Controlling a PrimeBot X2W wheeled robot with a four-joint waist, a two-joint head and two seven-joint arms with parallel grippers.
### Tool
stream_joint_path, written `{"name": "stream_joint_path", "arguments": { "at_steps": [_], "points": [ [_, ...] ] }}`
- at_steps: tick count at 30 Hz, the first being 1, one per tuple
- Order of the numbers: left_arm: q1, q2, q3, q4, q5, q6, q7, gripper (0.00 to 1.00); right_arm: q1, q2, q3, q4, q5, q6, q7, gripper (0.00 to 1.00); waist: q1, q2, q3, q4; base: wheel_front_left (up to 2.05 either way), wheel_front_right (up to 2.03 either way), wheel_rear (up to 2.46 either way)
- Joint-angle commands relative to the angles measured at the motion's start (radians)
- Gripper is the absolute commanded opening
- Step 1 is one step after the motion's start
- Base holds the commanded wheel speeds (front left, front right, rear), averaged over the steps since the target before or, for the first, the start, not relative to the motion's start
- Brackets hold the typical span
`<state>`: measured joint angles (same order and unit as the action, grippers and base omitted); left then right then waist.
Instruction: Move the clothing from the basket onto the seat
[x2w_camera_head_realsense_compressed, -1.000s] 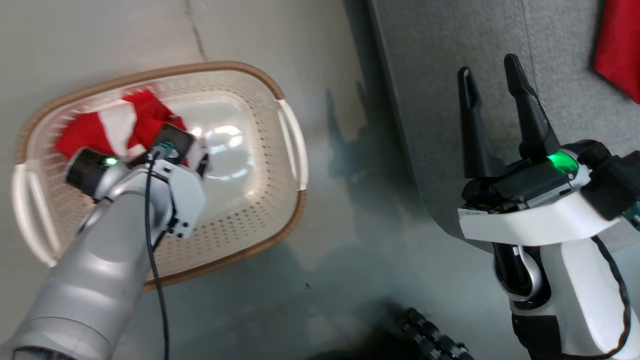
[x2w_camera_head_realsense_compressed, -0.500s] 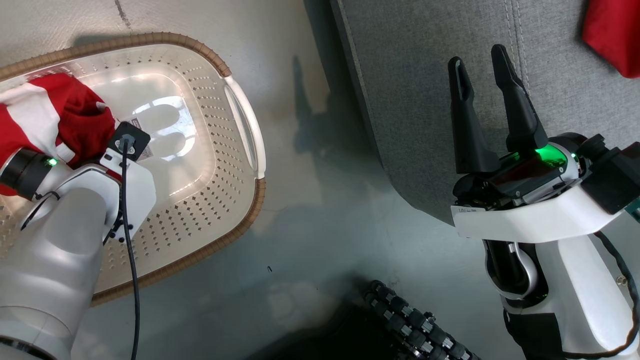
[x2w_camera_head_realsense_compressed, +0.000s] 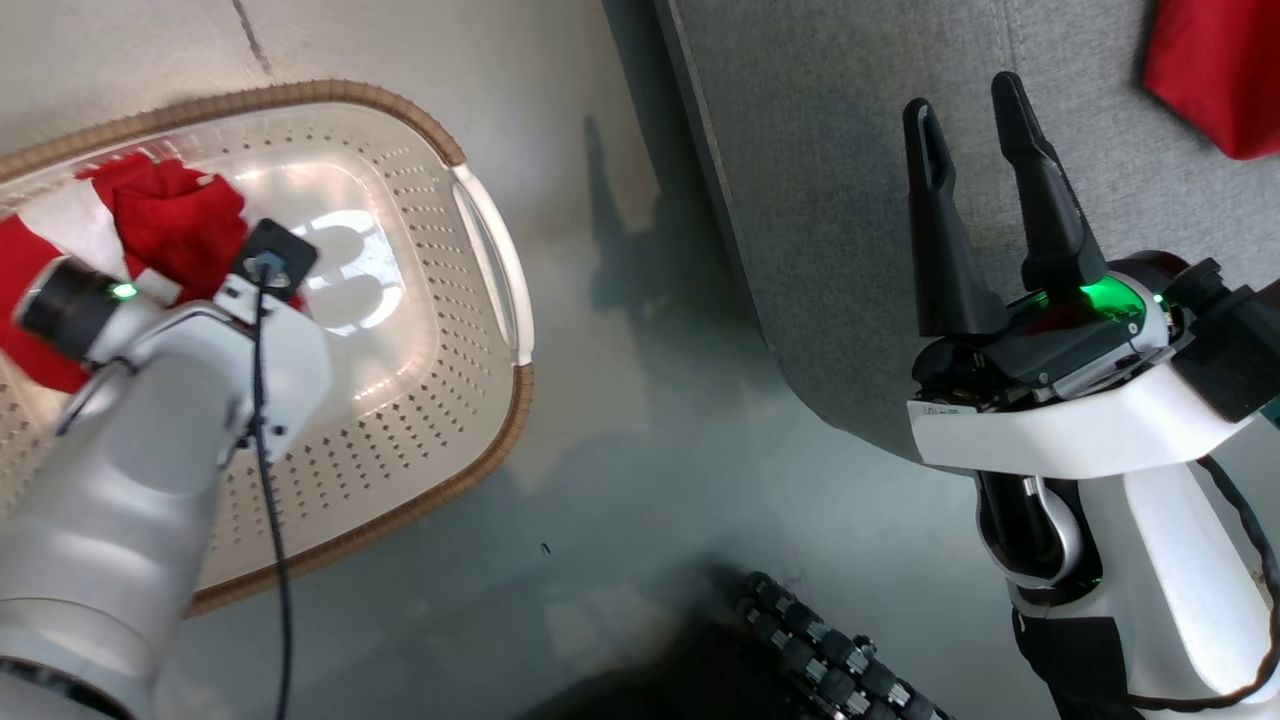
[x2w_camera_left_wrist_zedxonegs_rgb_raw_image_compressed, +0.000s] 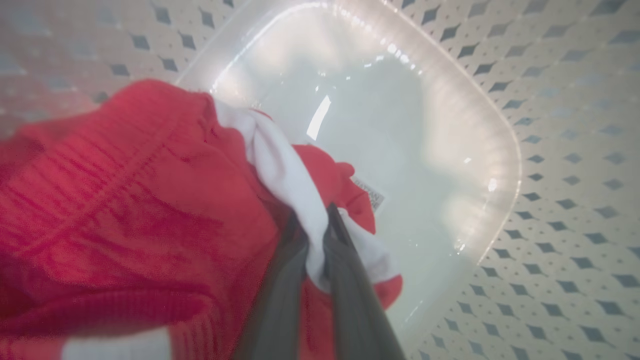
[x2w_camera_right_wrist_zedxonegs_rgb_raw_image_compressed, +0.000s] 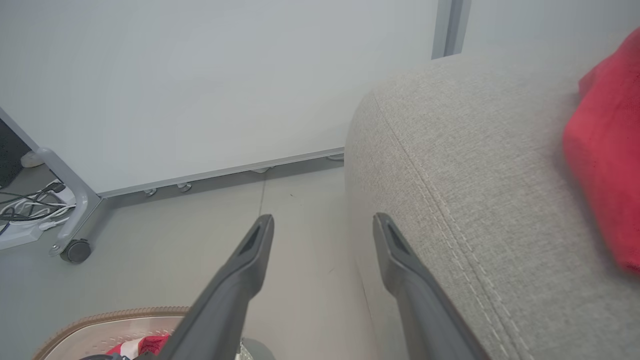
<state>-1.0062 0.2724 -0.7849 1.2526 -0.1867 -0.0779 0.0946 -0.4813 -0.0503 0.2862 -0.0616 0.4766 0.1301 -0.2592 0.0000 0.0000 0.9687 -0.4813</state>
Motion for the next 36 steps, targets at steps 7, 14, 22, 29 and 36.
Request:
{"name": "stream_joint_path", "arguments": {
  "at_steps": [7, 14, 22, 29, 36],
  "points": [
    [0.058, -0.100, 0.018, -0.057, -0.057, -0.022, -0.168, 0.00, 0.030, -0.003, -0.036, 0.022, -0.079, 0.001, -0.008, 1.00, 0.0000, 0.0000, -0.140, 0.104, 0.00, 0.00, 0.00],
    [0.137, -0.183, 0.049, -0.113, -0.139, -0.040, -0.309, 0.00, 0.070, -0.027, -0.049, 0.050, -0.141, 0.001, -0.008, 1.00, 0.0000, 0.0000, -0.290, 0.200, 0.00, 0.00, 0.00],
    [0.244, -0.213, 0.108, -0.304, -0.237, -0.047, -0.361, 0.00, 0.143, -0.059, -0.072, 0.057, -0.153, 0.001, 0.043, 1.00, 0.0000, 0.0000, -0.477, 0.297, 0.00, 0.00, 0.00],
    [0.353, -0.184, 0.207, -0.552, -0.276, -0.037, -0.362, 0.00, 0.218, -0.062, -0.092, 0.036, -0.160, 0.001, 0.100, 1.00, 0.0000, 0.0000, -0.594, 0.328, 0.00, 0.00, 0.00],
    [0.441, -0.144, 0.263, -0.778, -0.272, -0.025, -0.360, 0.00, 0.287, -0.057, -0.114, 0.023, -0.165, 0.001, 0.148, 1.00, 0.0000, 0.0000, -0.701, 0.348, 0.00, 0.00, 0.00]
  ]
}}
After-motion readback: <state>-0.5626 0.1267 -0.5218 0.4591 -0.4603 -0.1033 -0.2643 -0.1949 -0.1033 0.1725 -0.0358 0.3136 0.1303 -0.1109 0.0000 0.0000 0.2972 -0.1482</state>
